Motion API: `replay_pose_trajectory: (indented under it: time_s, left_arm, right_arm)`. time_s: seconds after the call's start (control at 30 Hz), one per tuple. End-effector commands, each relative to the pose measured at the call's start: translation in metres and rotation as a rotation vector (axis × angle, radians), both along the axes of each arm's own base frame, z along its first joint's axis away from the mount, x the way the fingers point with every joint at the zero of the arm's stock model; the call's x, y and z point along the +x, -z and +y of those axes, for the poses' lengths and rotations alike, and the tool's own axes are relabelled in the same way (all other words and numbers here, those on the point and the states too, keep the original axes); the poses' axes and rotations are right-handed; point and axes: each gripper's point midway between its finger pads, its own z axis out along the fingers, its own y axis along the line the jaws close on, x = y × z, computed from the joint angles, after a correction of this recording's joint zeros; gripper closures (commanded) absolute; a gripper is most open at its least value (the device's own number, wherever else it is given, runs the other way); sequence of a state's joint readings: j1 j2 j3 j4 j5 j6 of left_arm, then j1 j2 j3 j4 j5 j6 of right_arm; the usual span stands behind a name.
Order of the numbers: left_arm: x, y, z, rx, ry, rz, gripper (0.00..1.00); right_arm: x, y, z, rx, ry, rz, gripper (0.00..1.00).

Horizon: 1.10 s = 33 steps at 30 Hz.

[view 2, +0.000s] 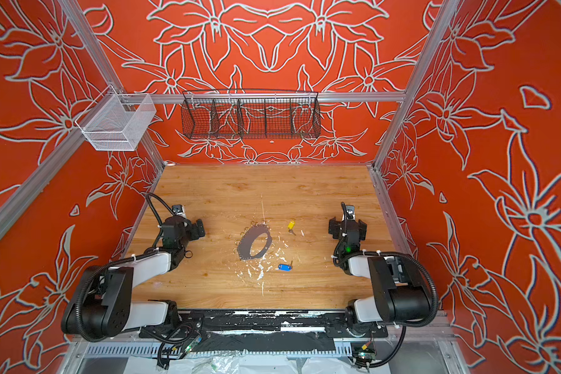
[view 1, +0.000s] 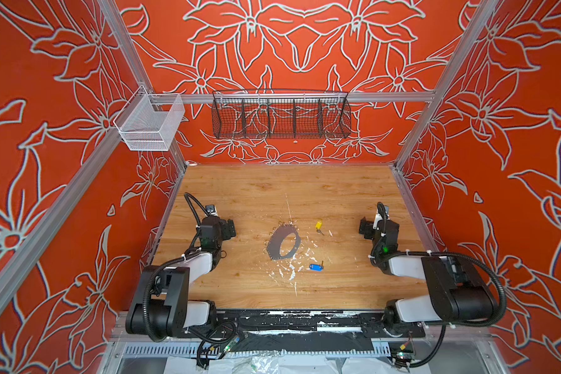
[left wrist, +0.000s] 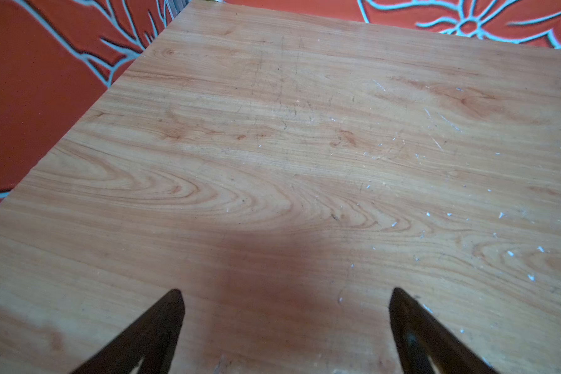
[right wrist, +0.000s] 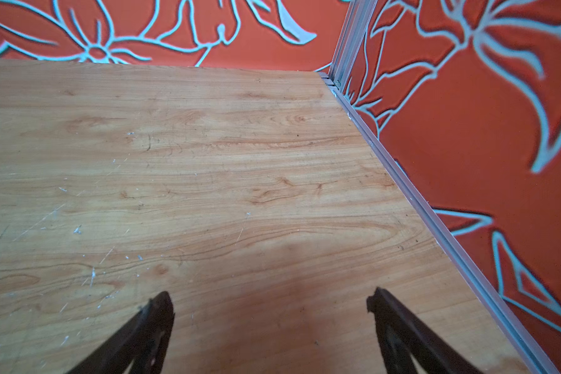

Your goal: Put the keys on the keyring

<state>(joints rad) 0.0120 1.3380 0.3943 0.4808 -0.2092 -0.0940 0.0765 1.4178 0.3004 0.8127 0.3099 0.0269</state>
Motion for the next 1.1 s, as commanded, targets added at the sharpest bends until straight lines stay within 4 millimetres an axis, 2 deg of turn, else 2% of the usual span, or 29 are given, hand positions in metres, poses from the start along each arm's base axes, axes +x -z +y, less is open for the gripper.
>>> replay_pose_trajectory:
  time_s: [0.0,0.53,1.07]
  left_arm:
    - [0.001,-0.006,0.002,-0.001,-0.012,-0.028,0.03]
    - [0.000,-0.007,0.001,0.001,-0.010,-0.034,0.03]
    - [0.001,-0.008,-0.002,0.027,-0.004,-0.032,0.03]
  right_arm:
    - [0.002,-0.008,-0.001,0.008,0.015,-0.030,0.03]
    - [0.001,-0.010,-0.001,0.006,0.014,-0.040,0.03]
    - [0.000,-0.013,0.010,-0.048,-0.003,-0.046,0.03]
